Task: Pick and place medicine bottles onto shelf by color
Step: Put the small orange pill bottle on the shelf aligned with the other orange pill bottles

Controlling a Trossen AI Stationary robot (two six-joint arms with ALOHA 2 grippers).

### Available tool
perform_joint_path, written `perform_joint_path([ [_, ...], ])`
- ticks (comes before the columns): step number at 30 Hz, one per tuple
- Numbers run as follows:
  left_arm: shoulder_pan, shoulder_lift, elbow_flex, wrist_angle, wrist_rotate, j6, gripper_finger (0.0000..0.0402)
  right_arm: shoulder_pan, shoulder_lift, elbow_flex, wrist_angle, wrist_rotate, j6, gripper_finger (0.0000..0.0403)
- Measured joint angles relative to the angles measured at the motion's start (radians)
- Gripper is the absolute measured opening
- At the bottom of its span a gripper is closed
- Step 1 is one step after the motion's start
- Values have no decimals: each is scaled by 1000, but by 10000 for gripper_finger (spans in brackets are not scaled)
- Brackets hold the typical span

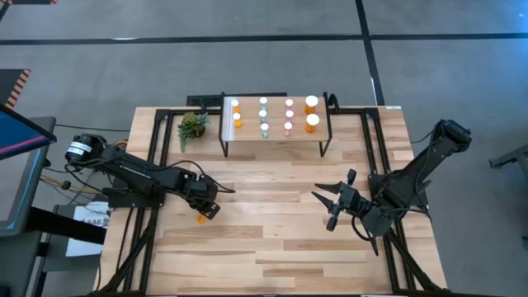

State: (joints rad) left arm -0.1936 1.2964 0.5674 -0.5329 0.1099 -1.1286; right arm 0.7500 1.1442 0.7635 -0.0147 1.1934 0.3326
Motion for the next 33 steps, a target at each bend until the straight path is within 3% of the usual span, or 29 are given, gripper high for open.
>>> perform_joint_path([
  [12,0,-3,0,67,-21,30,85,0,0,0,0,0,0,133],
  [16,1,-27,22,126,-115,82,85,0,0,0,0,0,0,133],
  [20,1,-71,81,133,-323,179,87,0,0,0,0,0,0,133],
  [24,1,-125,148,181,-630,318,87,0,0,0,0,0,0,133],
  [29,8,-166,166,454,-1028,548,87,0,0,0,3,0,0,133],
  [33,48,-139,167,667,-1140,687,87,0,0,0,4,0,0,133],
])
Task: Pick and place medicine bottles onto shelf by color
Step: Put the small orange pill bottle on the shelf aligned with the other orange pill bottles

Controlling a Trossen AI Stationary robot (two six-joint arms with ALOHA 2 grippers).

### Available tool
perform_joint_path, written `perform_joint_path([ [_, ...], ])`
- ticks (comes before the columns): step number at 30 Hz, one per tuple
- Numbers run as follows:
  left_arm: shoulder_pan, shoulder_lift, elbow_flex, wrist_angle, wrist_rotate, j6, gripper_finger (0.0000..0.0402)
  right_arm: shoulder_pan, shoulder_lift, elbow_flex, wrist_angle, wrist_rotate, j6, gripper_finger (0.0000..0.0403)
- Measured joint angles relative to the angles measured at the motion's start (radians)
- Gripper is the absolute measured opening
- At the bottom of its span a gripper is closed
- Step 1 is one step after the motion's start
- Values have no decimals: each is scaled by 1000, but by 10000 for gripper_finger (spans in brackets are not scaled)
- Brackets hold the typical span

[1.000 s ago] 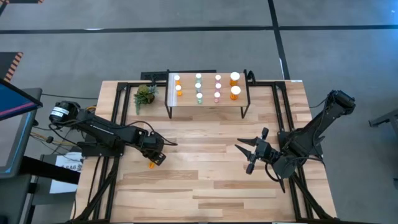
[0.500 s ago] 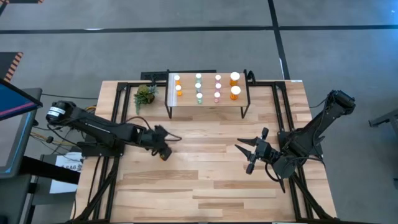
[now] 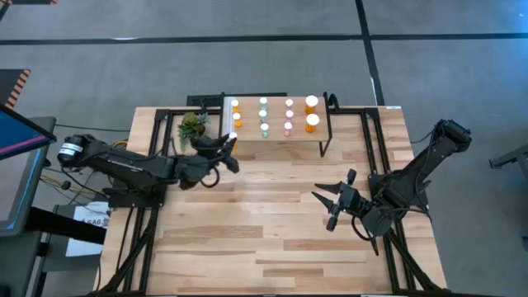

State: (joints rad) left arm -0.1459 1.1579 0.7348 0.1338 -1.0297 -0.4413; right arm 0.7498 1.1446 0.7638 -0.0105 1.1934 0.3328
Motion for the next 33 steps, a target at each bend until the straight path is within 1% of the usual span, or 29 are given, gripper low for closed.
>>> perform_joint_path([
  [6,67,159,-1,187,-7,105,87,0,0,0,-2,0,0,133],
  [8,87,207,-2,241,-23,134,87,1,0,0,-2,0,0,133],
  [10,105,244,-2,294,-49,164,87,3,0,0,-2,0,0,133],
  [13,132,288,-2,357,-60,204,87,3,0,0,2,0,0,133],
  [20,175,301,-2,374,-77,224,87,3,0,0,5,-1,0,133],
  [24,200,301,-2,360,-66,223,87,2,8,0,4,-3,0,133],
  [29,236,301,-2,263,-50,146,87,2,7,0,5,-17,0,133],
  [33,239,301,-2,254,-50,120,87,2,7,0,5,-18,0,133],
])
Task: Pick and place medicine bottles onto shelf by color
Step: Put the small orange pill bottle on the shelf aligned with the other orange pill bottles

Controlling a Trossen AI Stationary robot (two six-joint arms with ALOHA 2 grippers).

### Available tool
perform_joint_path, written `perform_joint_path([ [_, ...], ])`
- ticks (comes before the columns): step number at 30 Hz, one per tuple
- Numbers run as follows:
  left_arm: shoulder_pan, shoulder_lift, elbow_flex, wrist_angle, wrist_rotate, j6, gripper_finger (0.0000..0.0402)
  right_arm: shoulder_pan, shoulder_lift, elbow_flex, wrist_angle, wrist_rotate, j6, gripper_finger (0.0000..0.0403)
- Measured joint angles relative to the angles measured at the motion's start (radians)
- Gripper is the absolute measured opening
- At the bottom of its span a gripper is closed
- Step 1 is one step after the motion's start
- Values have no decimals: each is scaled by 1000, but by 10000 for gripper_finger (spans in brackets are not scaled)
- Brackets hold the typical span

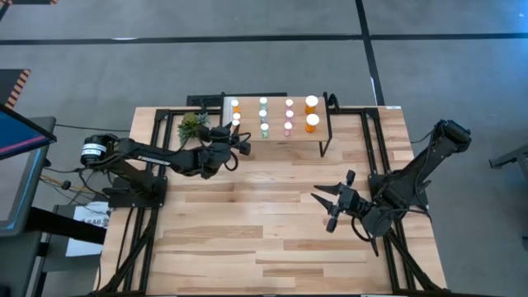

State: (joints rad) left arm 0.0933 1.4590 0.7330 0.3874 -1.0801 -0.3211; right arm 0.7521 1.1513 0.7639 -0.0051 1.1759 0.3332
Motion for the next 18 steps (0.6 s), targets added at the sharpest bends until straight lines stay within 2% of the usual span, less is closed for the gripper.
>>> perform_joint_path([
  [9,0,0,0,-2,23,-25,89,0,0,0,1,0,0,133],
  [18,0,0,0,-16,37,-30,133,0,0,0,1,0,0,133],
])
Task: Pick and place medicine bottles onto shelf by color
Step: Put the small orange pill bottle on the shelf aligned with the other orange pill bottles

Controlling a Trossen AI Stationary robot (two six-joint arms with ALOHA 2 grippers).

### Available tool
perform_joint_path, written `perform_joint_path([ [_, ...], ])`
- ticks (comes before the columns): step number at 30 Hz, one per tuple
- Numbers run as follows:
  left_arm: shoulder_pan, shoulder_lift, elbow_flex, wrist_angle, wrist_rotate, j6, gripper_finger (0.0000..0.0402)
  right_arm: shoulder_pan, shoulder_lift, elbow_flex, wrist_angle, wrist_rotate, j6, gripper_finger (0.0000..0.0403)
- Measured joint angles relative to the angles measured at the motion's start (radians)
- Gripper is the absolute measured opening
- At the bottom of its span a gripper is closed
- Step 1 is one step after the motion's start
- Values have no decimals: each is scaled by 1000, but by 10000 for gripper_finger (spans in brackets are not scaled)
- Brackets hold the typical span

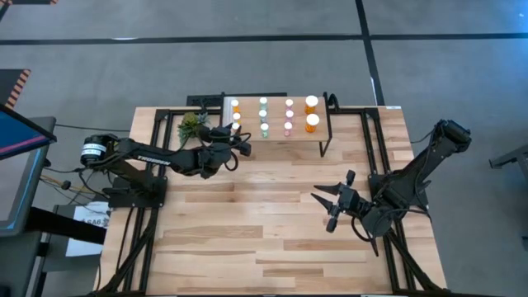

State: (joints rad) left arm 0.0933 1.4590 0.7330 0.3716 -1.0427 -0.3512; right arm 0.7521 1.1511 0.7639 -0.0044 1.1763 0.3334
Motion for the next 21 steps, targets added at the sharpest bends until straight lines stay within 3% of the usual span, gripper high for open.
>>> perform_joint_path([
  [8,0,0,0,6,40,-3,155,0,0,0,1,0,0,133],
  [21,-24,-9,0,83,9,85,191,0,0,0,5,-1,8,137],
])
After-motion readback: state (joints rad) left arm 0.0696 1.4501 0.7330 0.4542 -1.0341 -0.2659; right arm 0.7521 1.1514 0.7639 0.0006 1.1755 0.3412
